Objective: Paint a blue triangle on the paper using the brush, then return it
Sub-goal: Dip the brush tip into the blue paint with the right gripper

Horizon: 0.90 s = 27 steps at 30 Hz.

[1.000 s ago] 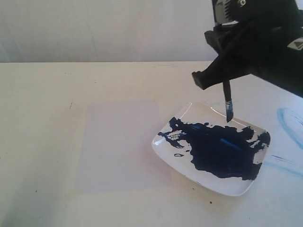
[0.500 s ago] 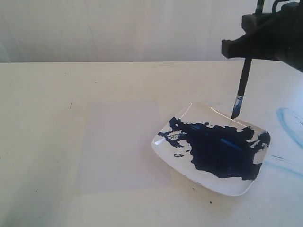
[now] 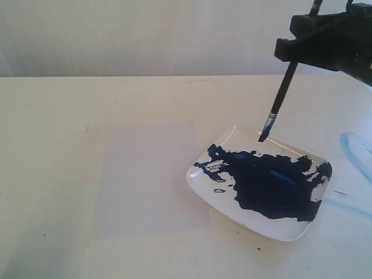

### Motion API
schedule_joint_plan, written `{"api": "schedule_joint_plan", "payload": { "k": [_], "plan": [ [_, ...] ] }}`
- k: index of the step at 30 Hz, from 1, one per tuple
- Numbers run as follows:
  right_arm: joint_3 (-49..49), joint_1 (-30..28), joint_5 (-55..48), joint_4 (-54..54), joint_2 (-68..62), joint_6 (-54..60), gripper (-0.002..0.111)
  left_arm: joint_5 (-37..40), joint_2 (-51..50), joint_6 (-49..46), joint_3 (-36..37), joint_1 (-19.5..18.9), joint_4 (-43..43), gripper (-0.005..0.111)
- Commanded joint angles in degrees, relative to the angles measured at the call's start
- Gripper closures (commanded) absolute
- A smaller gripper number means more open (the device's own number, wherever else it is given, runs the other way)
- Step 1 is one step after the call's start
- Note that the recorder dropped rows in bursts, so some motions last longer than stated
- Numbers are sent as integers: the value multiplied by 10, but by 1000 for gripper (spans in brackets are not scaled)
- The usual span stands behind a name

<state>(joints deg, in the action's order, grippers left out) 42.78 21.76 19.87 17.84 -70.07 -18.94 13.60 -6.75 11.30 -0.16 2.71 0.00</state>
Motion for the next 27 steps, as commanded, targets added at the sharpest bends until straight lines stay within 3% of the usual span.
{"api": "schedule_joint_plan", "payload": {
  "k": [1, 6, 11, 16, 27],
  "plan": [
    [-2, -25, 60, 149, -17, -157, 108, -1, -1, 3, 2, 4, 0, 107],
    [-2, -40, 64, 273, -39, -244, 108, -1, -1, 3, 2, 4, 0, 107],
    [-2, -70, 149, 372, -52, -310, 108, -1, -1, 3, 2, 4, 0, 107],
    [-2, -93, 162, 418, -62, -322, 108, -1, -1, 3, 2, 4, 0, 107],
    [-2, -174, 335, 501, -129, -339, 108, -1, -1, 3, 2, 4, 0, 107]
  ]
}}
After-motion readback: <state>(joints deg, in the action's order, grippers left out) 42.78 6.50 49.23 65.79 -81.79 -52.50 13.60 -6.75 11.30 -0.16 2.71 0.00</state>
